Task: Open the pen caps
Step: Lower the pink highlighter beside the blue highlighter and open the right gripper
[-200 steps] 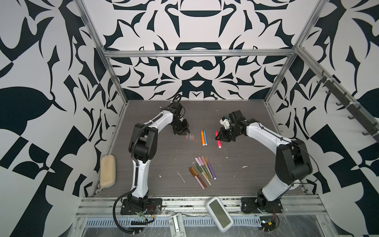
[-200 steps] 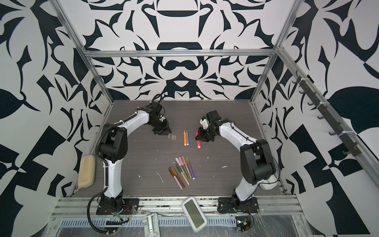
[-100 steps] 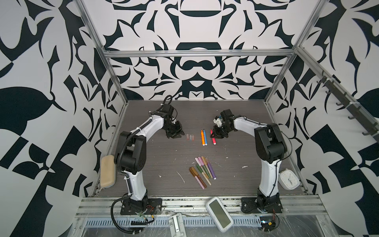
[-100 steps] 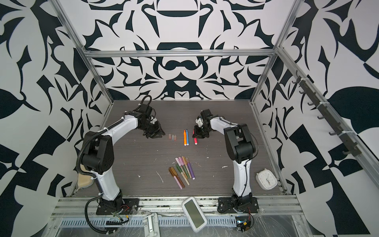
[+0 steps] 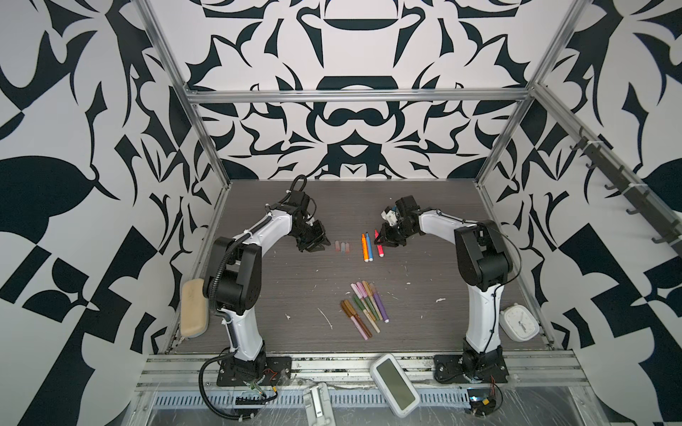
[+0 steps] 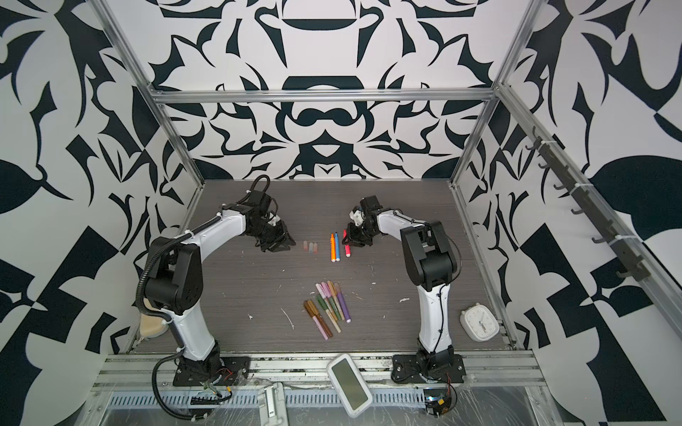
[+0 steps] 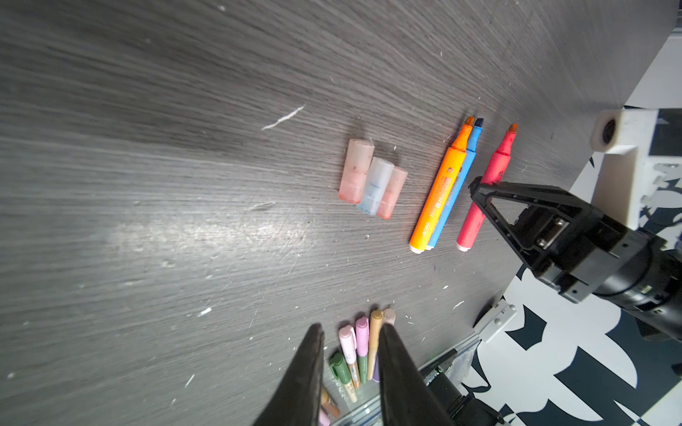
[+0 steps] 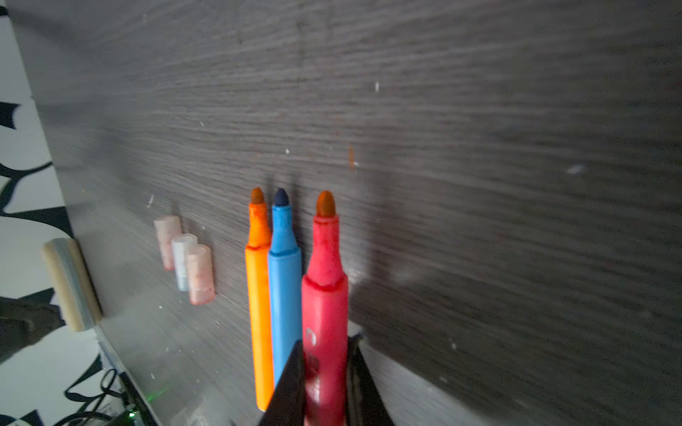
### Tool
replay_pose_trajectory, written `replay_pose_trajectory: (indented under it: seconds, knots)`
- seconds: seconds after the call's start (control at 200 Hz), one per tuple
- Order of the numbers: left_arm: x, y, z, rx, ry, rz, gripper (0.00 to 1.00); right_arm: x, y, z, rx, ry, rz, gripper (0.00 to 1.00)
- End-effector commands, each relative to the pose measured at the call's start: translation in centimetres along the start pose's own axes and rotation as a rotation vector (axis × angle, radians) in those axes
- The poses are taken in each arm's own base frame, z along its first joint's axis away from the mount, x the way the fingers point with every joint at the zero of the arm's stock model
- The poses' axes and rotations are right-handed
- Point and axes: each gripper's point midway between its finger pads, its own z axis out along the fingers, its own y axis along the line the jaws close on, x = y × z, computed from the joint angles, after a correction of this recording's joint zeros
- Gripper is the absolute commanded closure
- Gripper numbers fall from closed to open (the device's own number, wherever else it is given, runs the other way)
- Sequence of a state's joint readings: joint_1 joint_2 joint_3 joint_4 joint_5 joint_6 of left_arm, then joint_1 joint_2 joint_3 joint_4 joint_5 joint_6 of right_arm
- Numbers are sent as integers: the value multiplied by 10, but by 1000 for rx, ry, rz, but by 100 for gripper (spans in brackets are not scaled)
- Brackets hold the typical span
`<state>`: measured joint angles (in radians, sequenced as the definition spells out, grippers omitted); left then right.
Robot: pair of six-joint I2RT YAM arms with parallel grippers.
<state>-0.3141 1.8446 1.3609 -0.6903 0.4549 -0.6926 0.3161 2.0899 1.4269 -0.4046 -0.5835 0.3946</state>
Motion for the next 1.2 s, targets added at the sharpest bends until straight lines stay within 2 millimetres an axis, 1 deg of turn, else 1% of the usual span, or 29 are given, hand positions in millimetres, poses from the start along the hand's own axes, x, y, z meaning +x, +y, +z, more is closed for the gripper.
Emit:
replay_pose_trajectory:
  seconds: [0.0,0.09,0.285,0.485,0.505,0.565,0.63,0.77,0.85,1.055,1.195]
  knots:
    - [1,-5,-5,23,-2,-3,71,1,15,1,-75,7,-1,69]
    - [1,-4,-4,24,3,-5,71,2,15,0,-76,7,-1,62]
    - [1,-3,0,26,11,-9,71,8,13,0,-73,20,15,60]
    - [0,-4,2,30,13,-12,71,12,15,-1,-88,18,24,58]
    - [0,-4,2,32,14,-11,71,12,15,-1,-88,17,24,56]
    - [0,-4,3,31,15,-11,71,12,15,-2,-89,14,30,47]
    - [0,-4,2,35,15,-11,71,12,15,-2,-90,7,39,45]
    - [1,-3,3,34,18,-13,71,10,16,-2,-97,-5,66,43]
    - [1,-3,3,35,20,-12,71,7,16,-5,-83,-20,88,40]
    - [1,-2,5,35,22,-12,71,0,27,-16,-80,-74,68,39]
    - [1,-2,6,36,23,-14,71,2,27,-17,-59,-65,56,39]
